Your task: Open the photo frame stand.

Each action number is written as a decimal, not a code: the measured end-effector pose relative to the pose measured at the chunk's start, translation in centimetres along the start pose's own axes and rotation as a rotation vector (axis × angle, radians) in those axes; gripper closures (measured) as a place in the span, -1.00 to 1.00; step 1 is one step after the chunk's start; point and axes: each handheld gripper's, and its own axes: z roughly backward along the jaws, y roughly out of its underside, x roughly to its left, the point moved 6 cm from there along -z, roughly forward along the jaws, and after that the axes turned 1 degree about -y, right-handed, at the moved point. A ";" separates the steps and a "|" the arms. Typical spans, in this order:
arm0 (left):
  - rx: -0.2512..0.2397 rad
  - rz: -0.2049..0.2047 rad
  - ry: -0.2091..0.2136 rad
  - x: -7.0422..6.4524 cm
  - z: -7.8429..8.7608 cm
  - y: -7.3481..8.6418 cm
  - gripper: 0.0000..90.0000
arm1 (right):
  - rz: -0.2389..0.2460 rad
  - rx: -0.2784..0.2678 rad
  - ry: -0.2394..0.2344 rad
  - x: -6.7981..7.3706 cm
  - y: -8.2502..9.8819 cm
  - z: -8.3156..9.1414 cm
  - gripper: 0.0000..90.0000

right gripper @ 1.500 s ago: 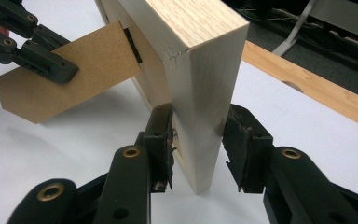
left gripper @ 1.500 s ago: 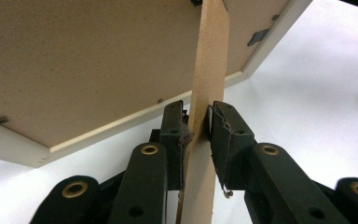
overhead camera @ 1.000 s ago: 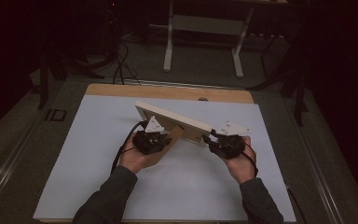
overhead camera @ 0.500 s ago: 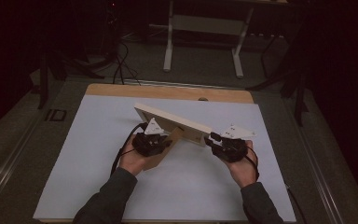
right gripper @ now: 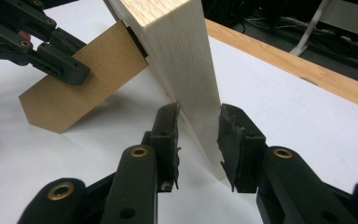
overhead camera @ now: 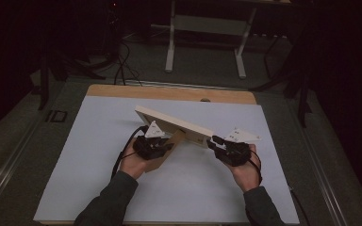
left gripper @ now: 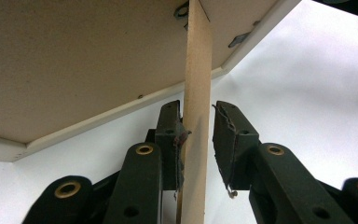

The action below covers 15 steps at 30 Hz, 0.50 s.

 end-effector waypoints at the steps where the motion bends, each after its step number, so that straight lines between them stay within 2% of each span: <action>1: 0.000 0.000 0.000 0.0 0.0 0.0 0.62 | 0.000 0.000 0.000 0.0 0.0 0.0 0.50; 7: -0.021 0.026 0.000 0.2 0.3 0.2 0.60 | -0.019 0.000 -0.009 -0.3 0.5 0.3 0.45; 15: -0.028 0.045 -0.008 0.6 0.7 0.2 0.58 | -0.020 -0.005 -0.013 -0.4 0.7 0.4 0.42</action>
